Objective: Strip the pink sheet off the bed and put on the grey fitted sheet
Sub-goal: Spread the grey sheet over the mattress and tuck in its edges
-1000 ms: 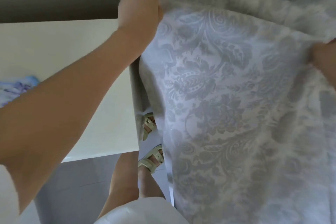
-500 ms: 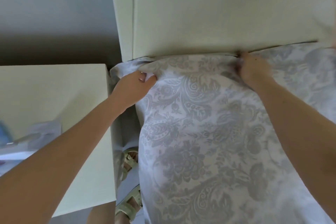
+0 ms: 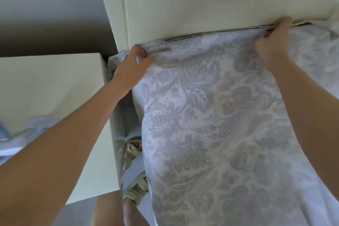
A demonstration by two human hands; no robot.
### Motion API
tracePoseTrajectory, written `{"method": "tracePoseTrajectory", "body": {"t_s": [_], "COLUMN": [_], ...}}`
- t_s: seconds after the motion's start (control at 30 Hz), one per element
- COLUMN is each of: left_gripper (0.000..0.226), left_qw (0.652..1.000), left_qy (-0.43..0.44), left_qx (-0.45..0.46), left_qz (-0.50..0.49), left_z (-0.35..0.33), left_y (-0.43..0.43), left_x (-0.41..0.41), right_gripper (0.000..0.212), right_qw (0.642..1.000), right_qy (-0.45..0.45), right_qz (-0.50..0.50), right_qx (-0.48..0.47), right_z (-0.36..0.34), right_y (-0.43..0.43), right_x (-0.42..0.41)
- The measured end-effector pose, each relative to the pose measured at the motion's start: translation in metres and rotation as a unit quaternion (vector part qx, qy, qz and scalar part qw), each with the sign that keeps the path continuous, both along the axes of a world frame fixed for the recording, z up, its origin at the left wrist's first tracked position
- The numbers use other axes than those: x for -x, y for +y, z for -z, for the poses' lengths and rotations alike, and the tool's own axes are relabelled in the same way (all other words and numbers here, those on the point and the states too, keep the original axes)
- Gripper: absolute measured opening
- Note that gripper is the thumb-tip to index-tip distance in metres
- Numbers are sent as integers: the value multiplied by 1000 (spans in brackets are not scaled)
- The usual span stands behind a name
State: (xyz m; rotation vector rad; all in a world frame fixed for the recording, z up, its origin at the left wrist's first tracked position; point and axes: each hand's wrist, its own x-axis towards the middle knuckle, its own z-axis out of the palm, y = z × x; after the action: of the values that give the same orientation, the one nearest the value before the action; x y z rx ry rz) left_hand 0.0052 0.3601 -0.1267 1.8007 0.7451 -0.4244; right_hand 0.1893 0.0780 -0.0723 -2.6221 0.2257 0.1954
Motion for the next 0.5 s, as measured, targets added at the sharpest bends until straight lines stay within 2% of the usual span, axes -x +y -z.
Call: {"method": "tracePoseTrajectory", "body": {"t_s": [0.07, 0.1, 0.17, 0.2, 0.23, 0.3, 0.37, 0.4, 0.5], "left_gripper": [43, 45, 41, 43, 46, 46, 41, 38, 30], "left_qw": [998, 998, 992, 975, 953, 907, 886, 882, 859], "left_qy": [6, 13, 39, 53, 57, 36, -23, -58, -146], "left_qx": [32, 15, -121, -209, -285, -391, -415, -401, -344], "left_qz": [-53, -53, 0, 45, 86, 151, 208, 240, 351], "left_z": [3, 4, 1, -3, -12, -33, -56, -66, -96], "left_y": [2, 1, -5, -8, -12, -22, -36, -47, -86], "left_x": [-8, -9, -7, -5, -3, 2, 10, 15, 27], "right_gripper": [63, 67, 69, 66, 62, 60, 65, 64, 53], "right_qw": [998, 998, 997, 996, 993, 952, 893, 886, 931], "right_qy": [65, 57, -19, -33, -9, 135, 289, 320, 280], "right_qz": [16, 14, -2, -23, -64, -185, -199, -168, -20], "right_qx": [16, 37, 72, 81, 101, 202, 283, 291, 233], "right_z": [5, 2, -11, -16, -14, -3, 0, -5, -47], "right_y": [-4, -9, -15, -15, -20, -41, -73, -90, -119], "right_x": [10, 18, 48, 73, 100, 162, 231, 266, 356]}}
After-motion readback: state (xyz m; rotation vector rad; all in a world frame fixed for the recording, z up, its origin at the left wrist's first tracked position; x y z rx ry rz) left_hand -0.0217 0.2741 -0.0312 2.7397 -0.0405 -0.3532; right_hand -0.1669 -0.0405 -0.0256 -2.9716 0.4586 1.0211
